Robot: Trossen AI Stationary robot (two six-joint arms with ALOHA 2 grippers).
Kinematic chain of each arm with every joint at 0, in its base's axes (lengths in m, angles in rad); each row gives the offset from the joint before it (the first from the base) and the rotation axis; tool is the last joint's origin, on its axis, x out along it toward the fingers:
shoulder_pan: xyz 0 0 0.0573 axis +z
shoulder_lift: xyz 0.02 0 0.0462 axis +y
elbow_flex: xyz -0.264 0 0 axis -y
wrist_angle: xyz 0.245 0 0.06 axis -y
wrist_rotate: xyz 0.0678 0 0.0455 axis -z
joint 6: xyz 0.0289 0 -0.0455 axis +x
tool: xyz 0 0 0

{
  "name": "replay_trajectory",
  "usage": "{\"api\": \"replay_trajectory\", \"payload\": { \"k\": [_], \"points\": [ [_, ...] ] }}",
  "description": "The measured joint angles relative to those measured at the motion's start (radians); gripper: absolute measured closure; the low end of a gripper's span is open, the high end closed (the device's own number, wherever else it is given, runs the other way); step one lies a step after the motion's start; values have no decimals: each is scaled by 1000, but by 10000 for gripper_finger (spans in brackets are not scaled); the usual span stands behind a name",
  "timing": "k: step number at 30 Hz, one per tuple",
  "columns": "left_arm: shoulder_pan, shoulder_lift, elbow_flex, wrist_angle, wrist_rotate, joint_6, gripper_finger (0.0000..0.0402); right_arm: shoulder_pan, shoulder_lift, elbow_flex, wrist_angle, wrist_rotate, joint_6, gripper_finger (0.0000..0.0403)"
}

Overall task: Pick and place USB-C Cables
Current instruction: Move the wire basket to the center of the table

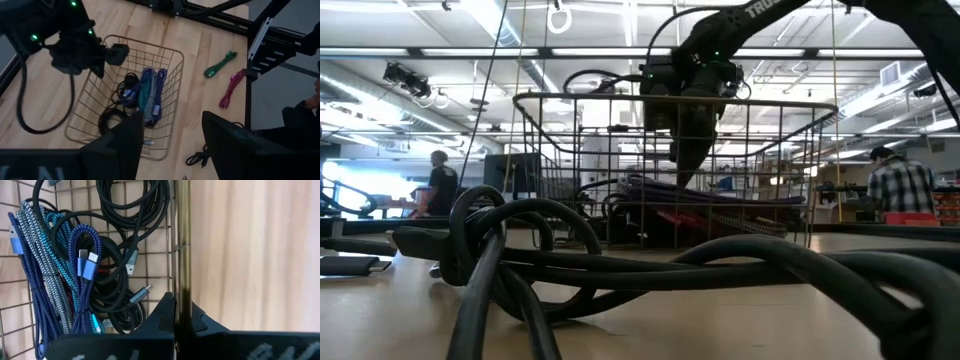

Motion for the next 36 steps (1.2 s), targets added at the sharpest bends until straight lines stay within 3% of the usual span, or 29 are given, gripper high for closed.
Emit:
{"api": "replay_trajectory", "payload": {
  "k": [25,36],
  "points": [
    [0,0,0,28,-1,-1,196,-6,11,45,21,31,42,402],
    [0,0,0,28,-1,-1,196,-6,11,46,26,50,42,308]
  ]
}}
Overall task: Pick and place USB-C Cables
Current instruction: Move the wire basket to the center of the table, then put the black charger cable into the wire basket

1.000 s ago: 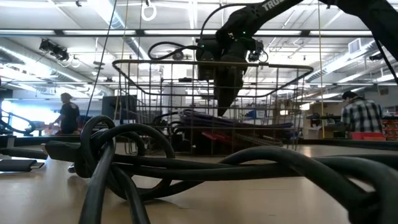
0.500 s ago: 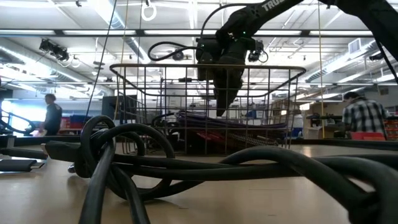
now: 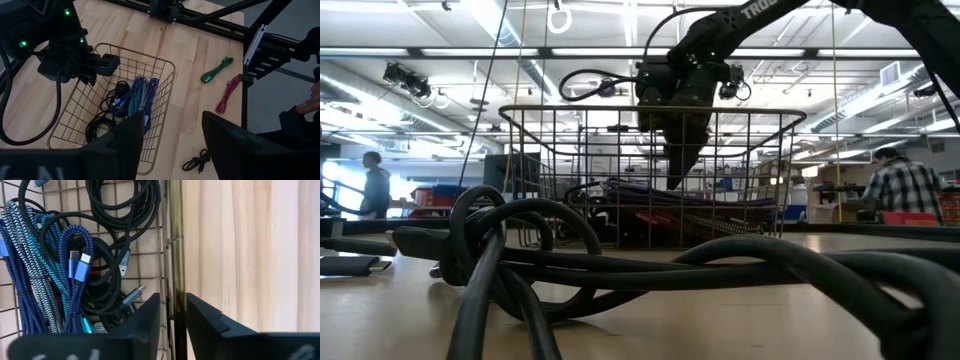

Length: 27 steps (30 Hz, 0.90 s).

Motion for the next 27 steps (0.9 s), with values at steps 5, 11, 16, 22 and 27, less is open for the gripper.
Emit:
{"api": "replay_trajectory", "payload": {
  "k": [5,11,16,22,27],
  "points": [
    [0,0,0,-1,0,0,196,0,-4,31,-23,-4,0,290],
    [0,0,0,-2,0,2,196,0,-10,218,-113,-8,-9,289],
    [-18,0,0,-16,3,3,196,-7,-10,439,-226,57,-53,288],
    [-85,4,0,-28,14,2,196,-48,-16,711,-351,209,-54,288],
    [-138,32,0,-50,9,-32,196,-84,-174,639,-259,219,-20,288]
  ]
}}
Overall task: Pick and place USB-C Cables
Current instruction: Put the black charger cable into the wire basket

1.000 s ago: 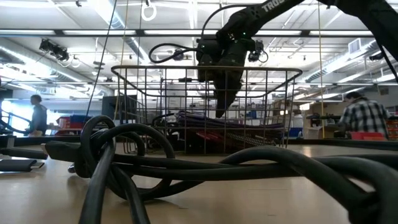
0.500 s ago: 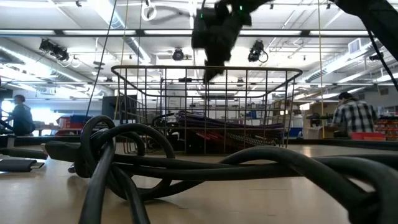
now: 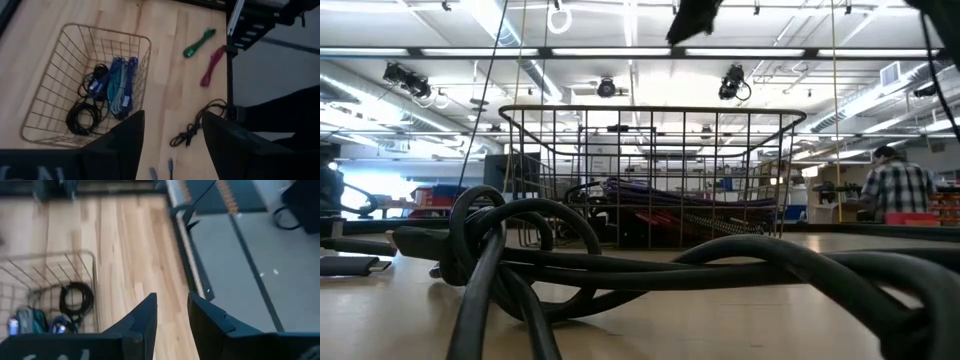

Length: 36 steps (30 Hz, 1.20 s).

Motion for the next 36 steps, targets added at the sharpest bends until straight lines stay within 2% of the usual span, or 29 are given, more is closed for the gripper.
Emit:
{"api": "replay_trajectory", "payload": {
  "k": [5,9,13,16,19,21,27,31,36],
  "points": [
    [-29,49,0,-68,-21,-92,196,-13,-123,-1,30,-11,76,288],
    [-33,107,0,-109,-23,-91,196,0,-218,-1,58,-75,134,288],
    [-33,180,0,-82,27,23,196,15,-286,-1,82,-113,196,289],
    [-31,235,0,0,115,177,196,26,-326,-1,93,-148,251,288],
    [-20,267,0,65,197,343,196,35,-347,-1,122,-190,322,289],
    [-4,287,0,80,236,385,196,45,-355,-1,133,-219,386,289],
    [13,362,0,79,252,401,196,102,-361,-1,138,-289,471,289],
    [7,434,0,79,256,401,196,134,-358,-2,151,-304,473,289],
    [-16,537,0,124,277,395,196,147,-357,-2,173,-376,473,289]
  ]
}}
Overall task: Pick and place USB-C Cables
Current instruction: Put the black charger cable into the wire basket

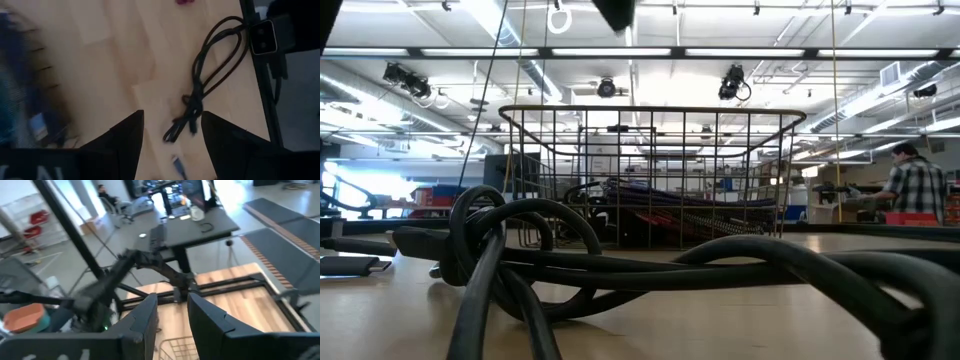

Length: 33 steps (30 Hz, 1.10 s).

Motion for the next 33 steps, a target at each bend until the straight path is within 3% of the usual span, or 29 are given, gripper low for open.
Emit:
{"api": "replay_trajectory", "payload": {
  "k": [6,12,33],
  "points": [
    [-39,105,0,92,30,-97,196,0,0,0,18,-62,-5,288],
    [-62,159,0,116,57,-99,196,0,0,0,18,-79,-9,289],
    [-67,260,0,125,65,15,196,0,0,0,18,-86,-41,288]
  ]
}}
